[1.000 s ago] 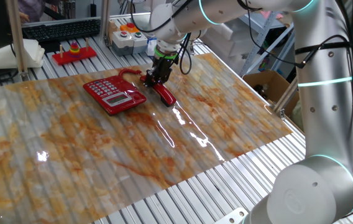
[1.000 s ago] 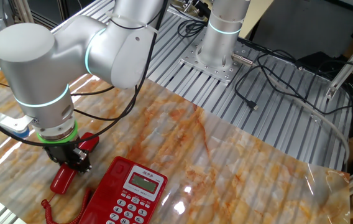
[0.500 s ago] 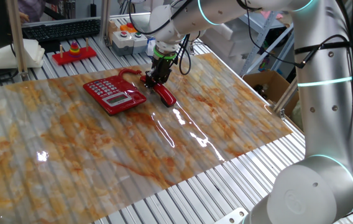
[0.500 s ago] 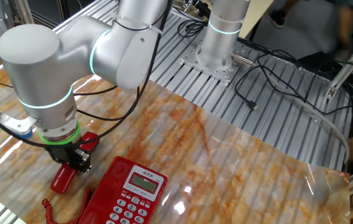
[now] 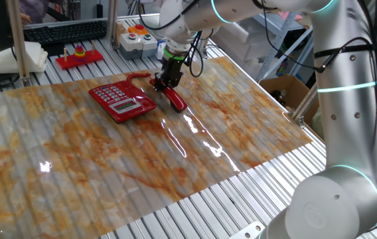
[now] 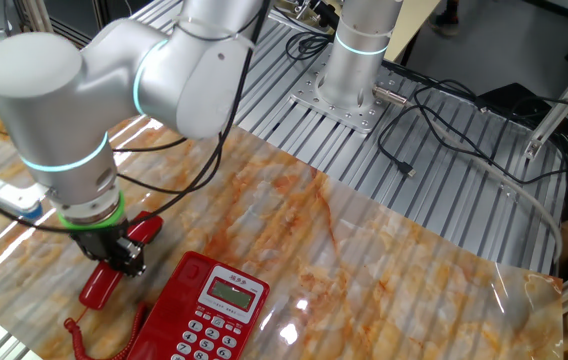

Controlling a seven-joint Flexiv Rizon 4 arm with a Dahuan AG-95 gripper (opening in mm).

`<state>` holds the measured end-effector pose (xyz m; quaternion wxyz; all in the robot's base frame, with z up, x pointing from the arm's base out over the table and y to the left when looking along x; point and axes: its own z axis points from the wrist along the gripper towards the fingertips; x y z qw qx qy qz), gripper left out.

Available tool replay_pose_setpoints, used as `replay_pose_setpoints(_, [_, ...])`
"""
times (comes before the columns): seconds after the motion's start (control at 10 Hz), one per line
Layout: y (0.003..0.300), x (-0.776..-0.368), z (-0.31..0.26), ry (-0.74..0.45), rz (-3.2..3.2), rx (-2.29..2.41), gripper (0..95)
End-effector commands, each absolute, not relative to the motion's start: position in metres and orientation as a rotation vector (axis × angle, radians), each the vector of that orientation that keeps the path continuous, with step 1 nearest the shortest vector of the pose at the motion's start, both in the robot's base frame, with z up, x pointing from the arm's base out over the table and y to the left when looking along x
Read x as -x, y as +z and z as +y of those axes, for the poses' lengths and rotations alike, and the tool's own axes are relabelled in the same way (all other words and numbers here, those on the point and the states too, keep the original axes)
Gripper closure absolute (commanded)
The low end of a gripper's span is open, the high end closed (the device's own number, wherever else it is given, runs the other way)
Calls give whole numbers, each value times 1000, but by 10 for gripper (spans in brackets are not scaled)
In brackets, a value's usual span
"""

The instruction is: Place the handset of the telephone on the corresponding phone cradle

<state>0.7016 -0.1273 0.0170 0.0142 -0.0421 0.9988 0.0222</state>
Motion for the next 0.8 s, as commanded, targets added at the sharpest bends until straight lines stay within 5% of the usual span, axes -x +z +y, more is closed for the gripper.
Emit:
replay_pose_setpoints(0.1, [20, -704, -126, 74, 3118, 119, 950])
replay_pose_setpoints(0.8, [35, -714, -92, 85, 3117, 65, 950])
